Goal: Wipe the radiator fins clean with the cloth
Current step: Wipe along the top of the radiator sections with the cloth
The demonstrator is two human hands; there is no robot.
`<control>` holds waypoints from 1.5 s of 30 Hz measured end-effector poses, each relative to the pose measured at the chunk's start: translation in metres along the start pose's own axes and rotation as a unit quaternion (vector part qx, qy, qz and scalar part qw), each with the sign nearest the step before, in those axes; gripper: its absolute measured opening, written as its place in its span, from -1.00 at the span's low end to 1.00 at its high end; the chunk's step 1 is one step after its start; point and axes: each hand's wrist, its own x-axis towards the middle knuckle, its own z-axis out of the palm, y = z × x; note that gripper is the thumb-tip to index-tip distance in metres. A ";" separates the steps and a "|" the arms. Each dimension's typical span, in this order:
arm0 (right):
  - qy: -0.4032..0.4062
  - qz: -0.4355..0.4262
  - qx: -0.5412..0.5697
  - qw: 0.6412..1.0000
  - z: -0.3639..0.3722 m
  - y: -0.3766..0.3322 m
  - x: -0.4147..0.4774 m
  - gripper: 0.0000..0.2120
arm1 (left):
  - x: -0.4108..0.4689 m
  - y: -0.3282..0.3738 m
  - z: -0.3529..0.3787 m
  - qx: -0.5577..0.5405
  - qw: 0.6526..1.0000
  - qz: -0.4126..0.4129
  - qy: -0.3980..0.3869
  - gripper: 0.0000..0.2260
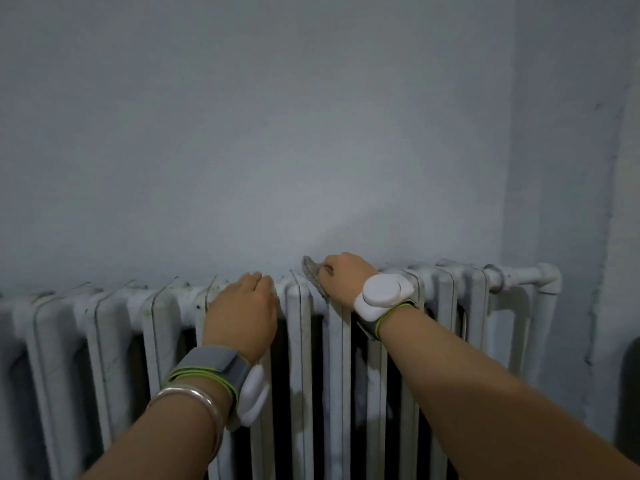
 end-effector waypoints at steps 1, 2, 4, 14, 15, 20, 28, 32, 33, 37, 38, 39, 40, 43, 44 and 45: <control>0.024 -0.007 -0.008 1.000 0.004 0.002 -0.001 -0.69 | 0.000 -0.001 0.001 0.001 1.000 0.003 0.008 -0.74; 0.046 -0.013 -0.017 0.999 0.008 0.003 -0.003 -0.71 | 0.000 -0.001 0.001 0.000 1.000 0.003 0.011 -0.71; 0.086 -0.023 -0.033 0.996 0.017 0.007 -0.009 -0.71 | 0.001 0.000 -0.001 -0.004 1.000 -0.001 0.013 -0.66; 0.316 -0.113 0.028 0.942 0.058 0.021 -0.052 -0.75 | 0.001 0.001 0.001 -0.002 0.999 0.034 0.030 -0.51; 0.318 -0.114 0.034 0.940 0.060 0.022 -0.054 -0.74 | 0.000 0.001 0.001 -0.005 0.999 0.035 0.039 -0.54; 0.301 -0.109 0.055 0.946 0.059 0.023 -0.064 -0.74 | 0.002 -0.002 0.004 -0.012 0.999 0.021 0.027 -0.72; 0.276 -0.112 0.081 0.951 0.063 0.029 -0.081 -0.81 | 0.002 0.001 0.001 -0.014 1.000 0.012 0.006 -0.76; 0.228 -0.103 0.082 0.965 0.077 0.038 -0.094 -0.88 | 0.003 0.001 0.003 -0.012 1.000 0.008 -0.002 -0.74; 0.218 -0.109 0.076 0.967 0.079 0.040 -0.098 -0.88 | 0.003 0.001 0.002 -0.014 1.000 0.008 -0.003 -0.74; 0.175 -0.125 0.075 0.974 0.083 0.046 -0.110 -0.95 | 0.002 0.001 0.000 -0.020 1.000 0.010 -0.011 -0.74; 0.170 -0.128 0.076 0.974 0.083 0.047 -0.111 -0.96 | 0.002 0.000 0.000 -0.020 1.000 0.009 -0.017 -0.74; 0.169 -0.132 0.074 0.974 0.083 0.048 -0.112 -0.98 | 0.002 0.001 0.000 -0.020 1.000 0.008 -0.020 -0.74; 0.166 -0.137 0.068 0.974 0.082 0.049 -0.113 -0.98 | 0.002 0.001 -0.001 -0.018 1.000 0.005 -0.021 -0.74; 0.159 -0.122 0.060 0.978 0.070 0.049 -0.111 -0.91 | 0.003 0.001 -0.003 -0.007 1.000 0.011 -0.025 -0.76; 0.173 -0.115 0.068 0.976 0.063 0.046 -0.109 -0.89 | 0.003 0.001 -0.004 -0.001 0.999 0.016 -0.027 -0.76; 0.194 -0.111 0.079 0.971 0.055 0.042 -0.108 -0.86 | 0.004 0.001 -0.006 0.010 0.999 0.020 -0.034 -0.76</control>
